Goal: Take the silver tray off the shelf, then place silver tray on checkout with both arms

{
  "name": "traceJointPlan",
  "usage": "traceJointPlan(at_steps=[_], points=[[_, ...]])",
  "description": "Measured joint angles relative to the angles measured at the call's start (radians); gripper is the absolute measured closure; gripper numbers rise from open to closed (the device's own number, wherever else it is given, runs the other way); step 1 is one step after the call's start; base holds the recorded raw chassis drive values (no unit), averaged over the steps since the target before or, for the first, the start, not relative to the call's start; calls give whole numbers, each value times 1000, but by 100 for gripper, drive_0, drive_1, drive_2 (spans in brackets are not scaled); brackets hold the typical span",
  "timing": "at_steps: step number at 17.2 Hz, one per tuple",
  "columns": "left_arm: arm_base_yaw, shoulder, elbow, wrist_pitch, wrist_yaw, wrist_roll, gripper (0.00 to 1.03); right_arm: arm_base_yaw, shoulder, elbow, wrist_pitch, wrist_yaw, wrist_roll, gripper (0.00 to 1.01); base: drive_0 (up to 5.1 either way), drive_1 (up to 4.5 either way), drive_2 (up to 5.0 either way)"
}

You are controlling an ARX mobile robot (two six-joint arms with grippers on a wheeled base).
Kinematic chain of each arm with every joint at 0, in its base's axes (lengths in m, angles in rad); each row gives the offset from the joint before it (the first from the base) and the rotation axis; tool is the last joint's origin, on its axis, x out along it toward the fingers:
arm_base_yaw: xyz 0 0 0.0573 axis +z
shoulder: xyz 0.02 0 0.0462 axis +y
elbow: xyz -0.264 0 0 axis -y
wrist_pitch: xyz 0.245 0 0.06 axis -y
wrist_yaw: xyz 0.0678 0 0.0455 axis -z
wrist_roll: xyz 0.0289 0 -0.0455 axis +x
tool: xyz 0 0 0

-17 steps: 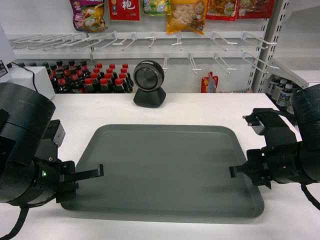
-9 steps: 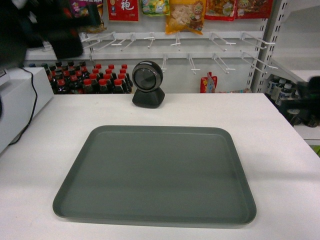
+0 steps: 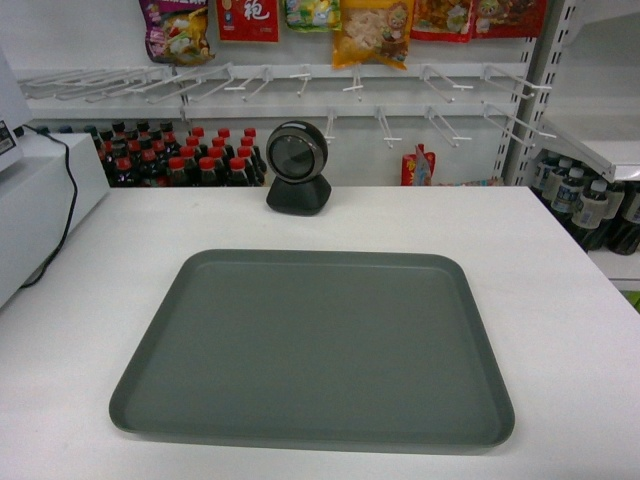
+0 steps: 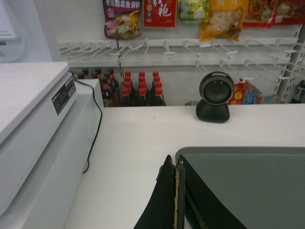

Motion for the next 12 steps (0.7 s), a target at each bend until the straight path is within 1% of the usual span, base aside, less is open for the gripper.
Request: traceJointPlan(at_steps=[1,2,3,4,5,6,8,12], points=[[10,-44,-16,0,14,0,102,0,-80,-10,-101,-6,0,99,0,0,0],[22,-54,-50,53,26,0,102,0,-171,-32,-145,-5,0,99,0,0,0],[32,-74,-77,3,34,0,102,0,-236,-49,-173,-5,0,99,0,0,0],[71,-129,-104,-48,89,0,102,0,-288,-68,-214,-5,0,99,0,0,0],[113,-190,-108,-76,116,1,102,0,-331,-86,-252,-5,0,99,0,0,0],[123,-254,-108,-119,109,0,102,0,-379,-103,-285,-5,0,99,0,0,0],[117,-341,-122,-204,123,0,102,0,-494,-121,-366,-5,0,99,0,0,0],[117,-533,-129,-374,122,0,102,0,-699,-149,-543,-5,0,99,0,0,0]])
